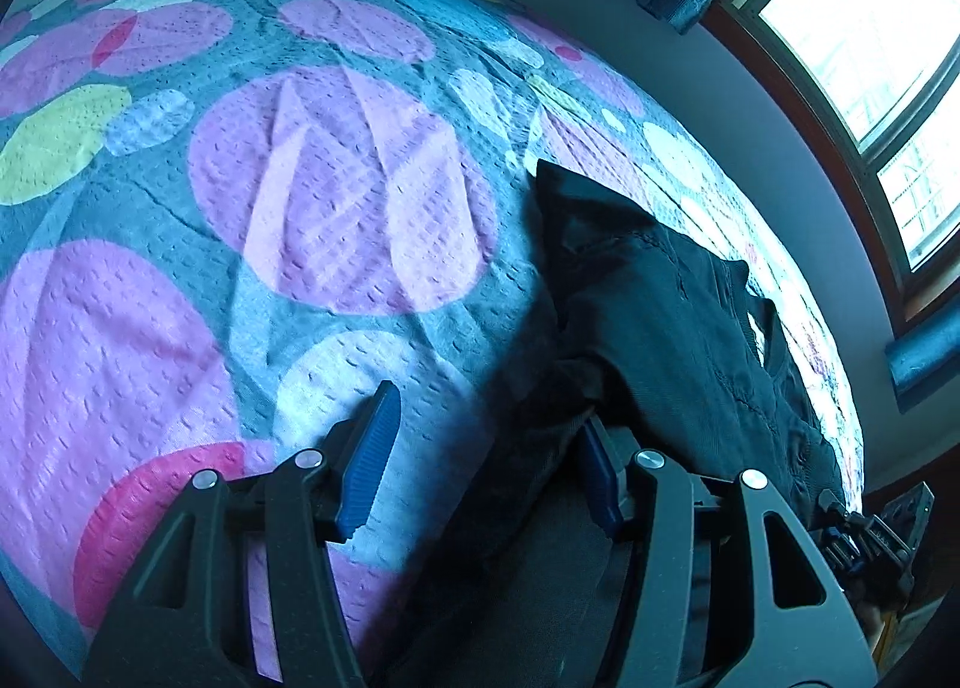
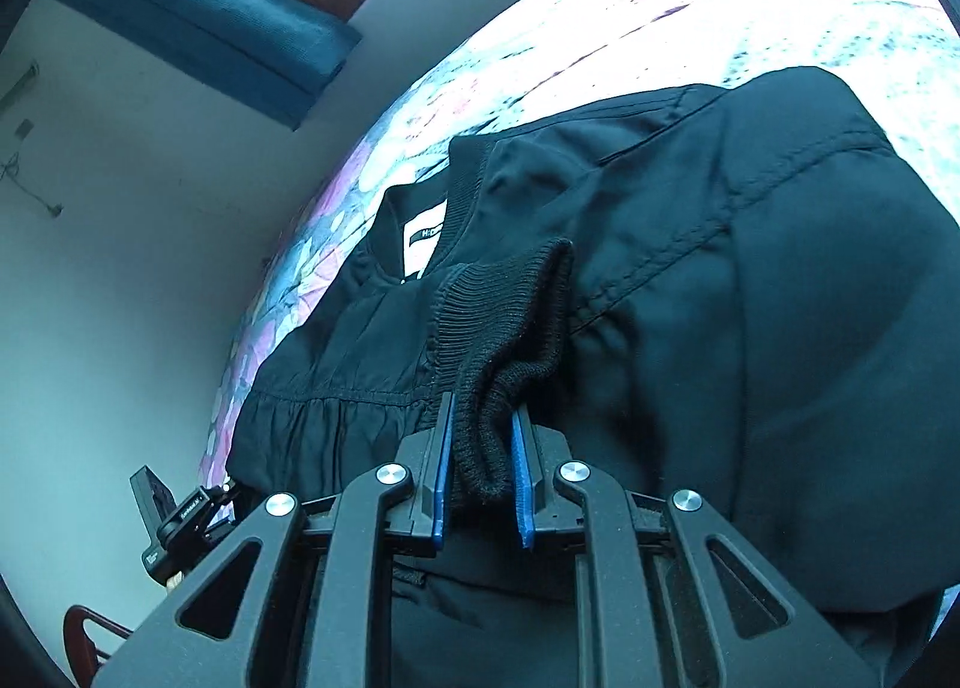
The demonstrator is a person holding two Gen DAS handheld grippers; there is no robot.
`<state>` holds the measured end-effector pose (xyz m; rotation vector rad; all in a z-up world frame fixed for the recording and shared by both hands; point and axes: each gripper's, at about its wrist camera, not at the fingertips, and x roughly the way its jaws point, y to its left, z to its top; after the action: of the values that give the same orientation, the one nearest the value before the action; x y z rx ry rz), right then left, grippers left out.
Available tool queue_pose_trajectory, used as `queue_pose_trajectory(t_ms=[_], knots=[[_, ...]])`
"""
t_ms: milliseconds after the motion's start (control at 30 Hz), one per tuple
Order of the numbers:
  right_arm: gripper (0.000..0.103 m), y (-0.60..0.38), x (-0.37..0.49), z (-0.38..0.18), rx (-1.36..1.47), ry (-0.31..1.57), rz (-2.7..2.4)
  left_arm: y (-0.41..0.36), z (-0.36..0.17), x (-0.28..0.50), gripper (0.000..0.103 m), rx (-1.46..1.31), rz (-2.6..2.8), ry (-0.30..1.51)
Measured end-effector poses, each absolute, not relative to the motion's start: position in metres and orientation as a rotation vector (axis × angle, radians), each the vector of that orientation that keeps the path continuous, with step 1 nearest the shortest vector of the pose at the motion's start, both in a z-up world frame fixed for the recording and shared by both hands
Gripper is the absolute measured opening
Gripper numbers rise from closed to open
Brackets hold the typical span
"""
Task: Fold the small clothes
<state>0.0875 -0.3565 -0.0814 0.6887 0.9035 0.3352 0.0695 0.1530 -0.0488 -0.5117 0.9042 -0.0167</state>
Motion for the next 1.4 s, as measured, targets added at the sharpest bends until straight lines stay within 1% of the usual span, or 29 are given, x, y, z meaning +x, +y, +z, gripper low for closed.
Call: queue_pose_trajectory(t_ms=[100,167,367,500,533,600,633,667,833,900,933,967,1067,1167,1267,1400], knots=[[0.017,-0.364,0.086,-0.095,0.73,0.947,0.323,0.155,-0.05,0.07,0.055,-0.531,-0.029,0.912],[0.017,-0.368,0.085,-0.099,0.78,0.943,0.342,0.158,-0.051,0.069,0.055,-0.553,-0.046,0.91],[0.018,-0.367,0.08,-0.095,0.794,0.94,0.352,0.166,-0.05,0.063,0.055,-0.609,-0.095,0.904],[0.02,-0.365,0.084,-0.096,0.8,0.942,0.361,0.17,-0.045,0.053,0.055,-0.699,-0.239,0.896],[0.02,-0.363,0.085,-0.096,0.796,0.94,0.364,0.171,-0.042,0.052,0.055,-0.722,-0.276,0.89],[0.02,-0.363,0.084,-0.098,0.791,0.942,0.369,0.174,-0.039,0.052,0.062,-0.759,-0.314,0.874],[0.02,-0.363,0.085,-0.099,0.791,0.942,0.371,0.175,-0.039,0.056,0.067,-0.773,-0.316,0.876],[0.02,-0.362,0.085,-0.1,0.793,0.943,0.373,0.176,-0.041,0.06,0.068,-0.785,-0.31,0.888],[0.021,-0.359,0.085,-0.099,0.783,0.942,0.373,0.168,-0.057,0.088,0.068,-0.827,-0.321,0.95],[0.021,-0.351,0.087,-0.097,0.761,0.945,0.385,0.158,-0.055,0.094,0.046,-0.772,-0.304,0.953],[0.021,-0.348,0.087,-0.095,0.749,0.946,0.392,0.155,-0.055,0.097,0.023,-0.738,-0.271,0.966],[0.021,-0.344,0.088,-0.092,0.741,0.943,0.4,0.155,-0.059,0.099,0.017,-0.728,-0.23,0.984],[0.021,-0.336,0.087,-0.085,0.725,0.919,0.429,0.17,-0.073,0.098,0.015,-0.784,-0.189,0.989],[0.02,-0.338,0.088,-0.088,0.702,0.937,0.411,0.18,-0.081,0.096,0.014,-0.836,-0.224,0.975],[0.018,-0.346,0.091,-0.106,0.738,0.975,0.396,0.172,-0.076,0.097,0.014,-0.761,-0.213,0.975],[0.018,-0.344,0.09,-0.099,0.716,0.963,0.392,0.158,-0.061,0.096,0.015,-0.617,-0.207,0.972]])
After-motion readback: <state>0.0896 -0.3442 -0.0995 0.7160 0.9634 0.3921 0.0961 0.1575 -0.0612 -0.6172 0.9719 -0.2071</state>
